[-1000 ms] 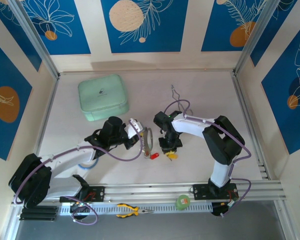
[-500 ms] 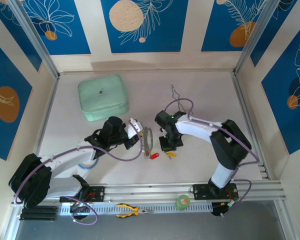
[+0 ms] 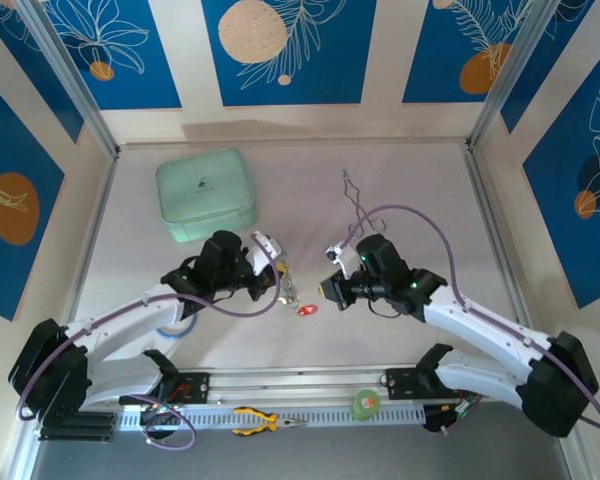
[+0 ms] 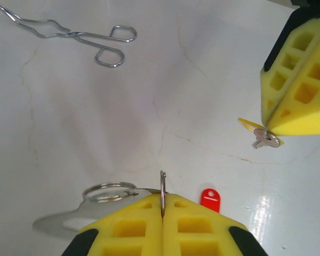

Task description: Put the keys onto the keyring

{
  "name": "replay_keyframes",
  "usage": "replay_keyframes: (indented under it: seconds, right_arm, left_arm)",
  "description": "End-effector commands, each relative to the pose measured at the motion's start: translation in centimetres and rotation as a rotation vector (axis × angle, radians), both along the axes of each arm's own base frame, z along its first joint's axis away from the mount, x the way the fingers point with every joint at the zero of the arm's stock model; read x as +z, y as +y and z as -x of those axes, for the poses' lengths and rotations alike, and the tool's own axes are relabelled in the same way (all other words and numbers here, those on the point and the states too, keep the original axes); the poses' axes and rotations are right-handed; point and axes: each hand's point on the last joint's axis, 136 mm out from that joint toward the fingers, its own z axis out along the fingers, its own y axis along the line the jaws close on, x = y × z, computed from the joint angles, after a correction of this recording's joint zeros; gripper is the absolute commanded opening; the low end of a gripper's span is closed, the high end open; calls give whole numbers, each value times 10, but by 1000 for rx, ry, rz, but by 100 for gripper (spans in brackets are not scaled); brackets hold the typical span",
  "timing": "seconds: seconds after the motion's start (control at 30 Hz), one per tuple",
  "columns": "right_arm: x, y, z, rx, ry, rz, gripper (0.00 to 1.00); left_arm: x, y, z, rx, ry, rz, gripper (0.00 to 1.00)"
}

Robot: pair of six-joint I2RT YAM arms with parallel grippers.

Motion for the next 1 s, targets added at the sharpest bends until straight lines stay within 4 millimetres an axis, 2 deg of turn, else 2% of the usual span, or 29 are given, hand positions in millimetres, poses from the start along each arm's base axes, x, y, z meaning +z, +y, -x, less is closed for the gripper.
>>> replay_keyframes:
  seconds: [0.0,0.07,0.2,0.3,0.4,0.7,0.87,0.97]
  right_arm:
    - [32,12,3,93,-145,-141,0]
    - [26,6,-2,39,-121,-100,0]
    - [-19,-34,-26,-236,113,202,0]
    - [-54,-58,-23,-342,356,443,0]
    - [-76,-60,-17,-360,495,549,0]
    - [-106,-48,-23,-336,623,642,0]
    - [-116,-45,-24,-335,650,656,0]
    - [-120,-46,-23,-336,666,667,6]
  left_arm:
    - [18,-12,16,-78,47,62,0]
    - [19,-14,19,-95,55,70,0]
    - [16,-12,13,-74,32,46,0]
    - [12,-11,9,-63,17,27,0]
    - [10,-11,7,-63,1,20,0]
    - [7,-16,1,-82,-52,15,0]
    - [4,-15,0,-82,-64,11,0]
    - [2,-14,0,-82,-67,8,0]
